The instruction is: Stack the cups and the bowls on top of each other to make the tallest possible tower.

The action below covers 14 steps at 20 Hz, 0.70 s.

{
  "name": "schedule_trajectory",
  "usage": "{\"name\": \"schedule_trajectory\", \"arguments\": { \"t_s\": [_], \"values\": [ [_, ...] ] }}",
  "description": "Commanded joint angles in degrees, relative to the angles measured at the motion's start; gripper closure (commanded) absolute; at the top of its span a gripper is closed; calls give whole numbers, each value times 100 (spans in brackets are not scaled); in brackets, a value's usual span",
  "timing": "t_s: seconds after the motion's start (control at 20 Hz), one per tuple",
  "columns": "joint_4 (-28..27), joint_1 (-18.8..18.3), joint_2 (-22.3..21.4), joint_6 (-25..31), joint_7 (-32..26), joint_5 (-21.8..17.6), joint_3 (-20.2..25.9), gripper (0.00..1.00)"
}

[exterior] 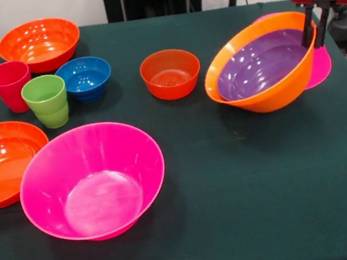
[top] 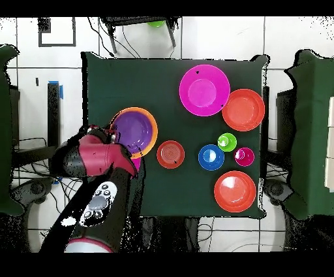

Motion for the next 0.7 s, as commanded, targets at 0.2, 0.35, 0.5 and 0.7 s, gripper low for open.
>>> {"name": "schedule_trajectory", "arguments": {
  "t_s": [0.2, 0.35, 0.5, 0.7],
  "values": [
    [721, 190, -287, 500, 490, -332, 19, 100],
    [896, 286, -293, 328, 561, -327, -56, 100],
    [1032, 359, -311, 251, 583, -332, -116, 100],
    [1250, 282, -415, 131, 492, -418, -113, 100]
  ]
}}
